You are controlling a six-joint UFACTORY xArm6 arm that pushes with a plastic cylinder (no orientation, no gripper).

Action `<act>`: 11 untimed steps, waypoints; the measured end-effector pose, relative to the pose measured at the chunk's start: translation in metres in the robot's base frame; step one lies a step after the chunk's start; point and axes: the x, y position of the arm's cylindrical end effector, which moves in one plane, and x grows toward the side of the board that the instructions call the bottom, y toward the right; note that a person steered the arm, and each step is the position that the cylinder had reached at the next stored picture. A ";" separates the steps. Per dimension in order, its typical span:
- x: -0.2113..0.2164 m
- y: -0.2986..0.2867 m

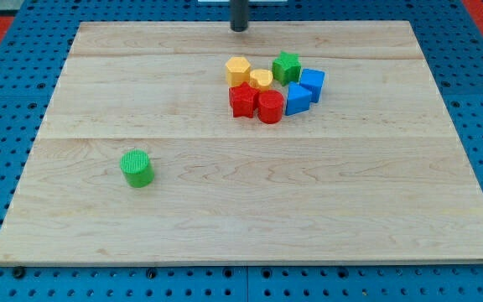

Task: Push the green circle towards red star

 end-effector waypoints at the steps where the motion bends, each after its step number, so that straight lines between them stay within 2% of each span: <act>1: 0.027 -0.131; 2: 0.137 -0.146; 4: 0.314 -0.032; 5: 0.326 -0.095; 6: 0.259 -0.111; 7: 0.300 -0.111; 8: 0.305 -0.170; 9: 0.260 -0.168; 10: 0.256 -0.080; 11: 0.229 -0.060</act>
